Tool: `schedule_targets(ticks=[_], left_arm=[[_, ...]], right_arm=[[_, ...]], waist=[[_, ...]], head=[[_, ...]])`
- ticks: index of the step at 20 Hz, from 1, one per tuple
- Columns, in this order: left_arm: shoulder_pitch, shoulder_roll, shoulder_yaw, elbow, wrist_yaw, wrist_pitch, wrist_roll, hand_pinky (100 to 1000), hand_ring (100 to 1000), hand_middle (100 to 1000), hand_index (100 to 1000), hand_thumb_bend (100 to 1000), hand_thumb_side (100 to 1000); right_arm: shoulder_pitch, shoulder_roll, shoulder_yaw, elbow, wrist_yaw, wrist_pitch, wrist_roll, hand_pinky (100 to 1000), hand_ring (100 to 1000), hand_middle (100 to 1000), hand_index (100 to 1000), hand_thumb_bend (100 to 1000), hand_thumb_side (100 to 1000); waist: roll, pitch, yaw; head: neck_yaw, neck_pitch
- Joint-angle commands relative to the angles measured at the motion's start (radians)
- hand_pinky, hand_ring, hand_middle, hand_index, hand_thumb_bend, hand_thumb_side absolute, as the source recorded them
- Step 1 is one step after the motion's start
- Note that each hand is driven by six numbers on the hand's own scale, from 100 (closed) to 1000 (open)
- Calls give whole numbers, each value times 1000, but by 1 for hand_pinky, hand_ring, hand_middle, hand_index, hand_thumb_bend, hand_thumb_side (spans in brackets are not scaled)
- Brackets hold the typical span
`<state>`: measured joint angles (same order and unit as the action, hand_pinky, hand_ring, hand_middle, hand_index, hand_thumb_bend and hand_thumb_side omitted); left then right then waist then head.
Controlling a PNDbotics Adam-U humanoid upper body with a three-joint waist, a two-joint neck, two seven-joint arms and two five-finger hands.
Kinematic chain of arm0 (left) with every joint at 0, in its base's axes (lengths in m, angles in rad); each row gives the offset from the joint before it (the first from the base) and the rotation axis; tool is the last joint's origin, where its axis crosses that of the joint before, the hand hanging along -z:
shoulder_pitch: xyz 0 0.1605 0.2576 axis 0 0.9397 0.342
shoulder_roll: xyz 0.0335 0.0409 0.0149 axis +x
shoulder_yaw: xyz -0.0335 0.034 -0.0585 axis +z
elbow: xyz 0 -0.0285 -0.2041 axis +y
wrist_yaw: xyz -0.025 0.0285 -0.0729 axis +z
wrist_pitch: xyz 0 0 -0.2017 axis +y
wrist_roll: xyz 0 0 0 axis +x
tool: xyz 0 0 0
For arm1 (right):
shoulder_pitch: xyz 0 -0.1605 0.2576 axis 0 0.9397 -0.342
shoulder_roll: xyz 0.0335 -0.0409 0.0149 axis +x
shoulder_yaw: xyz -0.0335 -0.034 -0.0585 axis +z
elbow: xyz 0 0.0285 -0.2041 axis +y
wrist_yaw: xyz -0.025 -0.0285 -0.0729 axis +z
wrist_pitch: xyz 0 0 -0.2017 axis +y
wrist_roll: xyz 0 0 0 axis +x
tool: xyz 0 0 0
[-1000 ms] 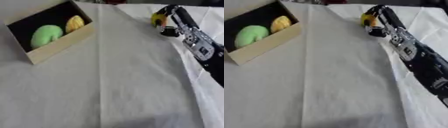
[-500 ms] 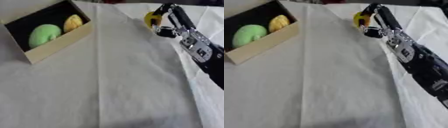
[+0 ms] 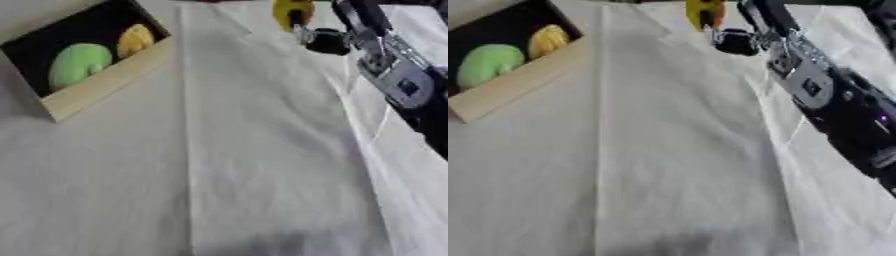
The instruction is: Pick up objects on the table and place them in the box.
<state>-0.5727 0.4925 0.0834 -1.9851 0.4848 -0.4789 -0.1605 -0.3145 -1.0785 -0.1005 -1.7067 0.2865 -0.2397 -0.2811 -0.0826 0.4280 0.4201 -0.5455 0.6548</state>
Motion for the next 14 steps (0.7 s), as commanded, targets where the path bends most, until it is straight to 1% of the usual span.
schedule_targets(ticks=[1,3,4,6,10,14], left_arm=[[-10,23,-3,-15,8,5,0,843,801,693,805,100,568],[-14,21,-7,-15,12,6,-2,842,801,693,805,100,569],[-19,17,-12,-15,16,8,-5,842,801,693,805,100,581],[-30,8,-23,-15,24,12,-13,842,801,693,805,100,569],[-51,-7,-40,-15,42,19,-35,842,800,692,804,100,569],[-70,-19,-51,-15,57,27,-55,842,800,692,804,100,569]], right_arm=[[-67,-65,25,-61,-67,-10,37,705,581,505,525,100,100],[-120,-64,53,-71,-98,-12,68,711,579,506,526,100,100],[-165,-57,80,-74,-116,-15,91,713,578,506,526,100,100],[-253,-33,133,-69,-146,-19,140,716,577,506,527,100,100],[-396,36,229,-34,-172,-24,244,728,576,506,529,100,100],[-492,115,305,34,-153,-32,329,739,576,507,530,100,100]], waist=[[-4,-48,4],[-6,-53,11],[-8,-57,20],[-12,-61,44],[-26,-64,96],[-40,-59,134]], head=[[-18,25],[-29,33],[-39,38],[-61,45],[-102,51],[-128,55]])
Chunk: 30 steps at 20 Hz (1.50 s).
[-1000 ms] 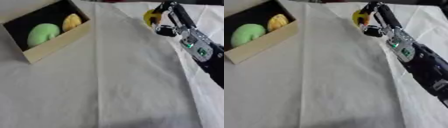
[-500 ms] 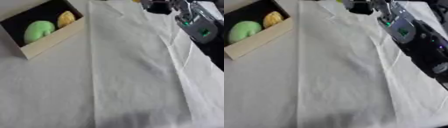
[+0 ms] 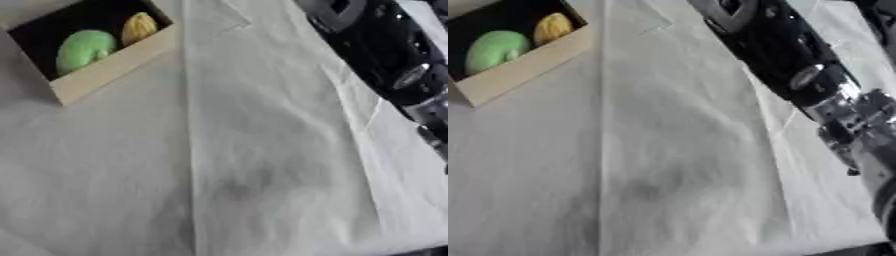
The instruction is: Pick up objects on the table and place them in the box.
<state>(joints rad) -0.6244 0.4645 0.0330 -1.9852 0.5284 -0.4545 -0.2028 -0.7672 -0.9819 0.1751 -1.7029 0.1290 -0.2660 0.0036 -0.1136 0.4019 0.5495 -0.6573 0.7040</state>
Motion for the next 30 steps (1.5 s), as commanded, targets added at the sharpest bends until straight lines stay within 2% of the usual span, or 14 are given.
schedule_targets(ticks=[1,6,12,14,15,17,19,21,23,25,30], left_arm=[[-23,7,-3,-15,17,4,-16,842,800,692,804,100,569],[-43,-5,-13,-15,31,12,-35,842,800,692,804,100,569],[-57,-19,-20,-15,44,21,-46,842,800,691,804,100,570],[-60,-25,-20,-15,46,24,-49,842,800,691,804,100,570],[-60,-26,-21,-15,47,25,-51,842,800,690,804,100,570],[-58,-25,-21,-15,47,27,-55,843,800,689,804,100,570],[-54,-25,-20,-15,45,33,-58,843,800,689,805,100,570],[-52,-24,-21,-15,44,36,-60,843,801,690,805,100,569],[-50,-23,-21,-15,43,37,-62,843,800,690,805,100,569],[-47,-24,-21,-15,42,39,-61,843,801,690,805,100,569],[-37,-22,-21,-15,39,43,-60,842,801,691,804,100,570]], right_arm=[[-57,39,49,48,16,-10,64,743,577,508,531,100,100],[-115,128,119,153,99,-41,136,751,584,513,537,100,100],[-144,192,152,266,186,-78,162,760,594,522,544,100,100],[-150,208,162,290,209,-91,167,767,621,561,592,100,100],[-152,213,165,298,220,-98,169,778,667,633,663,100,100],[-150,213,165,302,253,-114,172,839,818,852,911,100,100],[-147,206,160,291,297,-129,186,874,888,930,997,100,100],[-146,198,142,274,311,-126,167,879,893,942,1000,100,100],[-143,186,132,255,305,-113,138,881,889,942,1000,100,150],[-138,171,120,236,279,-91,109,876,879,928,1000,100,100],[-117,132,96,185,198,-33,87,873,861,911,1000,100,100]], waist=[[-12,-32,13],[-27,-25,45],[-36,-21,76],[-37,-20,82],[-37,-20,84],[-37,-18,84],[-36,-19,78],[-35,-21,71],[-33,-24,67],[-30,-29,61],[-22,-41,40]], head=[[-22,8],[-44,16],[-70,16],[-74,16],[-74,16],[-70,17],[-64,21],[-56,26],[-50,31],[-46,36],[-34,42]])
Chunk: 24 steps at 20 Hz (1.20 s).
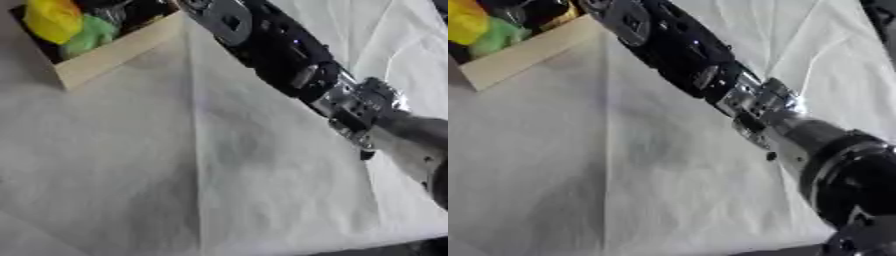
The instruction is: Pick up objects on the table and place them in the box.
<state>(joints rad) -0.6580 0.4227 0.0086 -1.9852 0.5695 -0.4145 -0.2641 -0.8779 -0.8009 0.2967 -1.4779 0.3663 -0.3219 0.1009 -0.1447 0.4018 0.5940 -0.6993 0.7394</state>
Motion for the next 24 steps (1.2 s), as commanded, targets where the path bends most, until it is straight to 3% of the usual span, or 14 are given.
schedule_targets(ticks=[1,6,9,10,14,15,16,24], left_arm=[[0,19,5,-15,-3,4,3,843,801,691,804,100,570],[33,30,23,-15,-15,5,19,843,801,692,805,100,570],[60,42,41,-15,-31,7,42,843,801,692,806,100,571],[65,45,44,-15,-36,7,49,843,801,692,806,100,570],[102,67,66,-15,-63,5,81,843,802,693,807,100,569],[110,74,72,-15,-71,3,91,842,802,693,807,100,569],[119,82,77,-15,-80,1,100,842,802,694,807,100,569],[171,133,101,-15,-141,8,166,842,803,694,808,100,566]], right_arm=[[1,-58,-33,-54,-59,31,-12,873,858,907,1000,100,100],[92,-133,-96,-177,-205,57,-42,885,844,888,974,100,139],[183,-202,-167,-303,-338,82,-96,897,833,861,935,100,241],[209,-221,-190,-340,-380,92,-112,910,831,856,923,100,322],[341,-298,-303,-485,-556,111,-186,924,834,856,914,100,452],[370,-311,-327,-504,-586,106,-200,932,834,856,911,100,585],[394,-321,-349,-513,-614,95,-213,932,833,855,911,100,485],[572,-365,-482,-522,-728,-45,-298,926,816,848,916,100,476]], waist=[[12,-43,-12],[29,-55,-65],[40,-61,-108],[43,-62,-119],[67,-76,-187],[73,-79,-205],[79,-83,-223],[111,-107,-327]], head=[[13,7],[70,17],[131,23],[148,25],[245,24],[271,25],[297,26],[425,31]])
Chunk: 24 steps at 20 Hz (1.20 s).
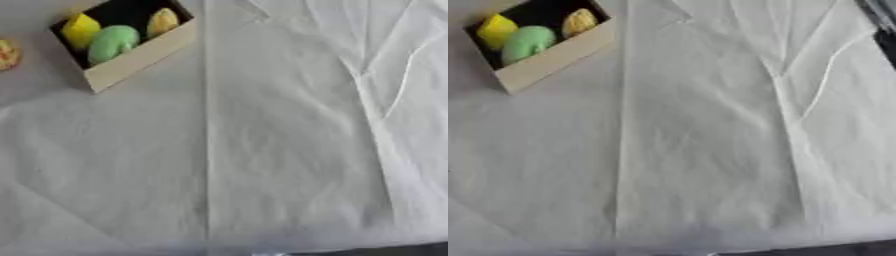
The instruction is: Pick up objects on the table and place them in the box.
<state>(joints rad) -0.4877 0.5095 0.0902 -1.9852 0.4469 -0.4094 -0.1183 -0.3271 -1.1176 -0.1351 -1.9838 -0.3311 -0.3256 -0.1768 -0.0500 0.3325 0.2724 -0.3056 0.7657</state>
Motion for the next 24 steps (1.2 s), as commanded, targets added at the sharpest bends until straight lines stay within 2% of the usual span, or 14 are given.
schedule_targets(ticks=[1,10,15,16,17,19,21,23,24], left_arm=[[7,56,23,-15,-28,4,28,842,804,694,808,100,566],[63,190,52,26,-136,-10,107,838,803,692,808,100,570],[90,301,55,112,-219,-58,120,831,802,694,812,100,591],[94,322,55,130,-237,-72,125,829,801,695,814,100,573],[101,353,55,155,-261,-85,130,828,801,695,817,100,545],[114,413,48,215,-318,-108,136,825,802,697,827,100,434],[117,474,34,294,-393,-123,130,818,802,702,846,100,255],[102,529,15,383,-478,-127,110,811,802,712,868,100,118],[85,553,5,428,-521,-134,96,810,804,716,866,100,100]], right_arm=[[47,-48,-65,-16,-40,-60,-28,929,815,849,918,100,485],[240,9,-161,-16,-66,-217,-65,935,810,841,914,100,482],[313,58,-181,-16,-33,-299,-81,933,809,837,909,100,463],[323,68,-182,-16,-25,-314,-83,931,809,836,909,100,457],[334,80,-183,-16,-15,-331,-85,931,808,836,908,100,452],[354,101,-185,-16,5,-358,-90,930,806,833,905,100,451],[371,119,-186,-16,26,-375,-98,932,806,833,900,100,462],[382,131,-187,-16,40,-379,-108,934,805,833,900,100,466],[386,135,-188,-16,45,-377,-113,935,805,833,900,100,471]], waist=[[18,-38,-14],[34,-40,-69],[39,-32,-90],[39,-30,-94],[41,-28,-101],[43,-25,-111],[45,-24,-119],[46,-24,-126],[47,-26,-129]], head=[[42,4],[153,4],[172,2],[173,1],[173,-1],[174,-5],[175,-7],[173,-5],[171,-3]])
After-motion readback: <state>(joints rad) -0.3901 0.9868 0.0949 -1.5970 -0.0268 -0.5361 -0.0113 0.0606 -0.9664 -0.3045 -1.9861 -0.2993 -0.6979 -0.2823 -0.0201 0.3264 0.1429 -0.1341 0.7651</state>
